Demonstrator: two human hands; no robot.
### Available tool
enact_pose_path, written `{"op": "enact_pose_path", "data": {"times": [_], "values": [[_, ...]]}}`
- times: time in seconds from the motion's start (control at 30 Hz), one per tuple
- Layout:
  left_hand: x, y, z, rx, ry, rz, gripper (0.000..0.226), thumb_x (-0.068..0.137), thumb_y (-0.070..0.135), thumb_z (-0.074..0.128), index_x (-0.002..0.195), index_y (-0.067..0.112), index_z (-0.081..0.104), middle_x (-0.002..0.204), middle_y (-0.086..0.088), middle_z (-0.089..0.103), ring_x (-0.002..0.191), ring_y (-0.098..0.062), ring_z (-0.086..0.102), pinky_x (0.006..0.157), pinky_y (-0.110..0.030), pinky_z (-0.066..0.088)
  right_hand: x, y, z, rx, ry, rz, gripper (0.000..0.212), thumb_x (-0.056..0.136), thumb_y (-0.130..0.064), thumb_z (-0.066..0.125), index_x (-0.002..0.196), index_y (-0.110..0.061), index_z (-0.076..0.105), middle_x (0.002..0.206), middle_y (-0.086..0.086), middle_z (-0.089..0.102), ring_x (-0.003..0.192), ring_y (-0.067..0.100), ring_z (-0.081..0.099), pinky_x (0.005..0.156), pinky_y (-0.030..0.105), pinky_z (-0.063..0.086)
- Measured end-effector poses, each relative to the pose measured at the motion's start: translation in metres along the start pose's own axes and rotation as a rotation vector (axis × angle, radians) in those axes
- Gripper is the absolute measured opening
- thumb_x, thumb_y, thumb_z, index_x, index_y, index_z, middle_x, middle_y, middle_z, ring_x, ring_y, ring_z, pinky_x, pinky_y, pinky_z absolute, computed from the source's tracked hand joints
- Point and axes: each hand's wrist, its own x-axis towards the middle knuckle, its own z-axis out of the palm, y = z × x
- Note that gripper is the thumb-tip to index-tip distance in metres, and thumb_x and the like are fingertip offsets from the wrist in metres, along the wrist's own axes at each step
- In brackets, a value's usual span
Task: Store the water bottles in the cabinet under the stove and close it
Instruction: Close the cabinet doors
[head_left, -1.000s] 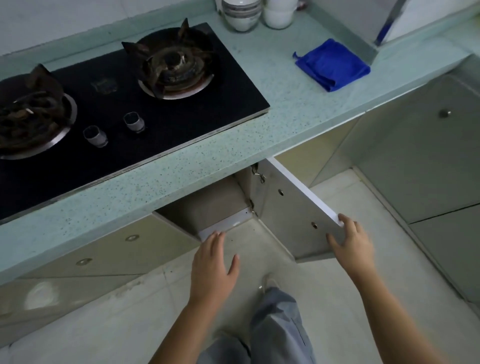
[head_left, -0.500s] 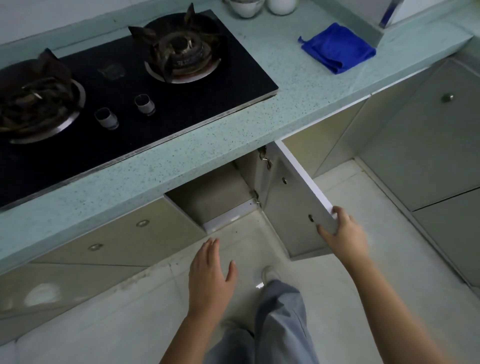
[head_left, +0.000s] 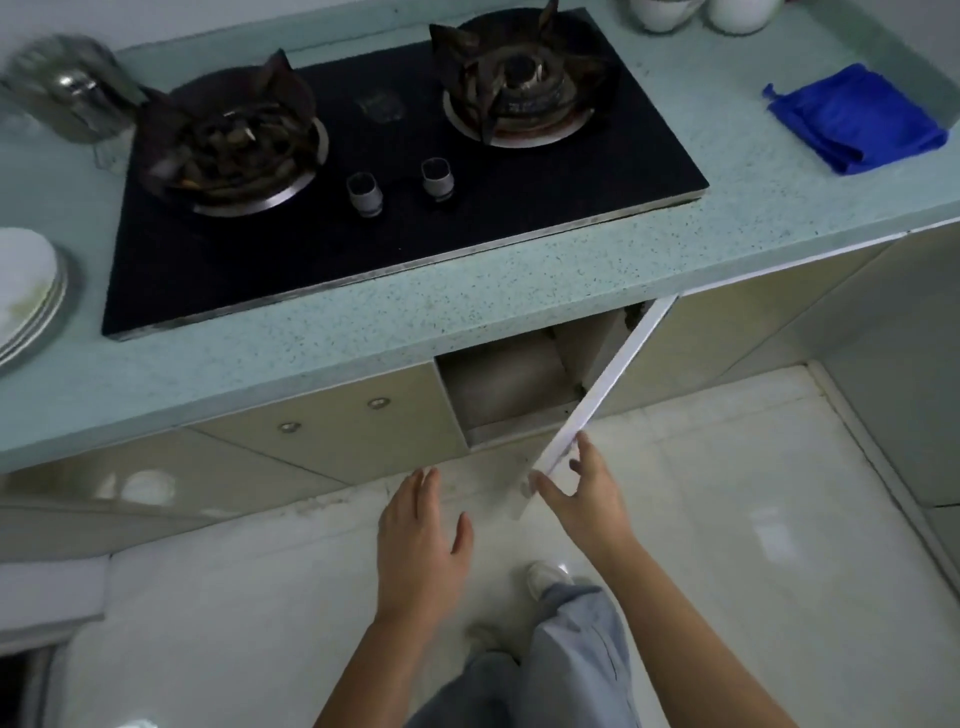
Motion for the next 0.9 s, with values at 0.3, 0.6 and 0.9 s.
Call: {"op": "enact_pose_path", "data": {"times": [0.3, 0.6, 0.9], "values": [[0.019, -0.029, -0.012, 0.032, 0.08, -0.097, 0.055, 0.077, 0.021, 0.067, 0.125, 0.001, 0.049, 0.129, -0.022, 0.052, 0.119, -0.038, 0.049, 0.095, -0.052, 0.044, 0.037, -0.043, 0.058, 0.24, -0.067, -0.13, 0.054, 0.078, -0.02, 0.067, 0.118, -0.012, 0.032, 0.114, 0.005, 0.043, 0.109, 0.019, 0.045, 0.089, 0.027, 0.039], [0.037, -0.033, -0.009, 0.025, 0.132, -0.121, 0.053, 0.077, 0.027, 0.057, 0.122, 0.002, 0.049, 0.126, -0.022, 0.055, 0.114, -0.038, 0.053, 0.09, -0.051, 0.045, 0.07, -0.06, 0.078, 0.225, -0.167, -0.15, 0.098, 0.079, -0.031, 0.065, 0.142, -0.022, -0.01, 0.155, 0.004, -0.007, 0.141, 0.021, 0.011, 0.114, 0.048, 0.02], [0.052, -0.026, -0.007, -0.03, 0.124, -0.168, 0.057, 0.081, 0.033, 0.047, 0.13, 0.004, 0.042, 0.136, -0.019, 0.046, 0.126, -0.036, 0.042, 0.101, -0.049, 0.036, 0.1, -0.071, 0.078, 0.269, -0.212, -0.125, 0.099, 0.081, -0.029, 0.064, 0.142, -0.021, -0.014, 0.155, -0.006, 0.003, 0.138, 0.011, 0.02, 0.112, 0.038, 0.024]]}}
